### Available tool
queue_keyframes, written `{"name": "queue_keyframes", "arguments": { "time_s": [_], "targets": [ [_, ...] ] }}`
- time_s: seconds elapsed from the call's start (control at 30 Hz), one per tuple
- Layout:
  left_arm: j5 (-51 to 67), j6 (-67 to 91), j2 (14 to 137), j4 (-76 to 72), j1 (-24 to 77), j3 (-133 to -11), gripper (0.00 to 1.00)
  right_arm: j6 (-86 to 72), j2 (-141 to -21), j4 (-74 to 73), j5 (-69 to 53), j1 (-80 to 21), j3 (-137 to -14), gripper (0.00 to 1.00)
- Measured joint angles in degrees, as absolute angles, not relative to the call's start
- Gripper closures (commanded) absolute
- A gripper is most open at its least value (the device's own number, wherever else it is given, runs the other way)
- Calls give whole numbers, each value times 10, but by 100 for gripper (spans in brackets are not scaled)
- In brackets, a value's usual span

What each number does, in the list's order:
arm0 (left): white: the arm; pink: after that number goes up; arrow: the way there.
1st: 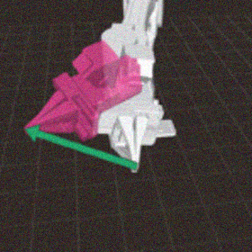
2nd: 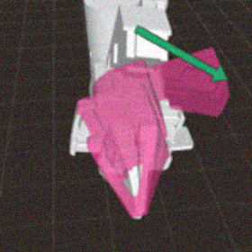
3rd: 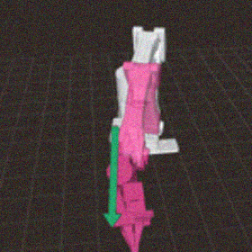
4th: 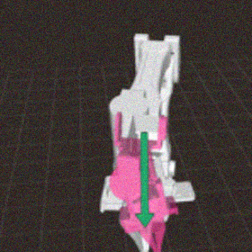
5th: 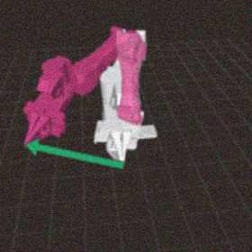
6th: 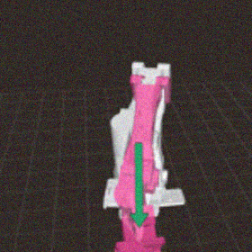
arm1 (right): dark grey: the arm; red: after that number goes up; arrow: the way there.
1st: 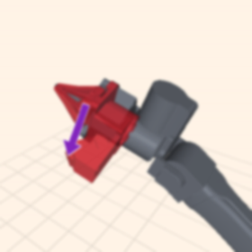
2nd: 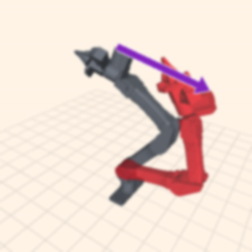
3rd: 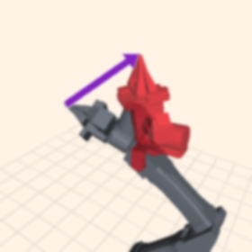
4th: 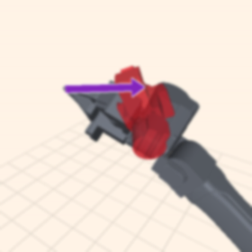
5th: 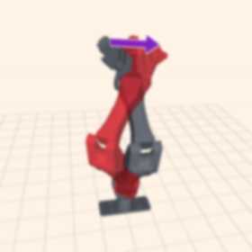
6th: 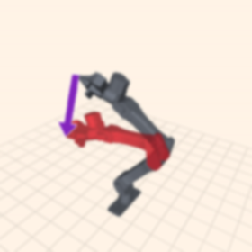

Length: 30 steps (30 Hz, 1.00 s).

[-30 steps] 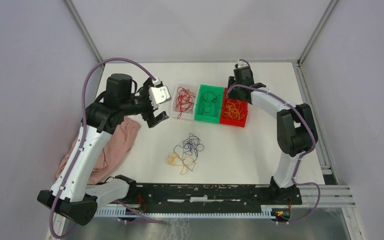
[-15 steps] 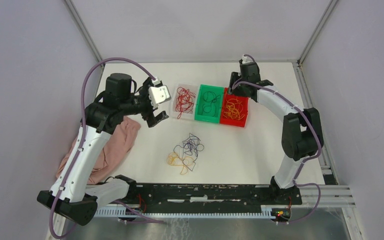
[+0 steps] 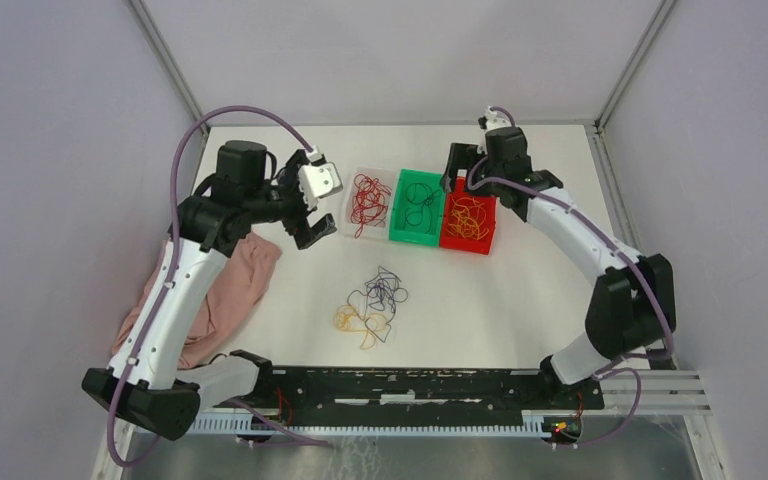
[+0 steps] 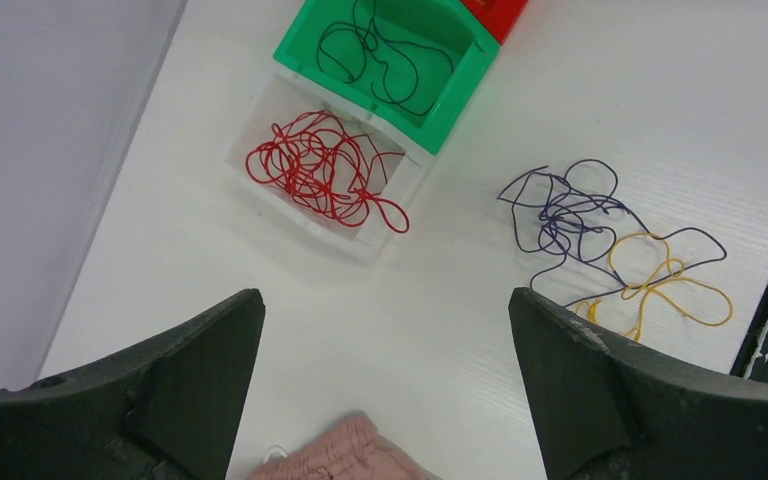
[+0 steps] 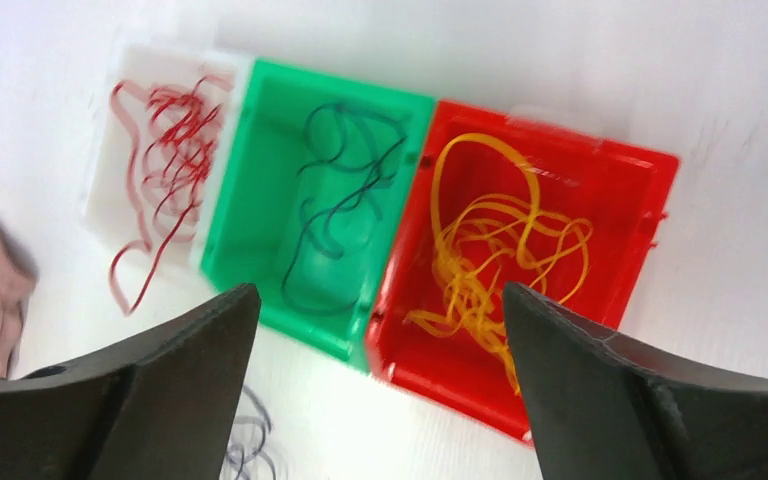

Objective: Untangle the cables
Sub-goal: Place the cable in the bin, then untie the cable.

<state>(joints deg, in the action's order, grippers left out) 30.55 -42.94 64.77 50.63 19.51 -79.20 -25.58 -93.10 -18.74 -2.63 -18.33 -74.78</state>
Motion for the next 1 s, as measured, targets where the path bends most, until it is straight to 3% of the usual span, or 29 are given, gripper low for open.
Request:
{"name": "queue_keyframes", "arguments": {
  "time_s": [0.23,0.3,0.53,1.0],
  "targets": [
    [332,-425,672,511,180,-754,2,-300,-734,-126,-22,-227,-608,0],
    [350,-425,670,513,180,-723,5,-310,-701,-97,-37,-227,-576,6],
    [381,-431,684,523,184,-577,12,-288,-705,-99,4,-357,-549,33],
    [333,-404,742,380,256,-438,24,-298,-698,-114,103,-427,-466,39]
  ]
}}
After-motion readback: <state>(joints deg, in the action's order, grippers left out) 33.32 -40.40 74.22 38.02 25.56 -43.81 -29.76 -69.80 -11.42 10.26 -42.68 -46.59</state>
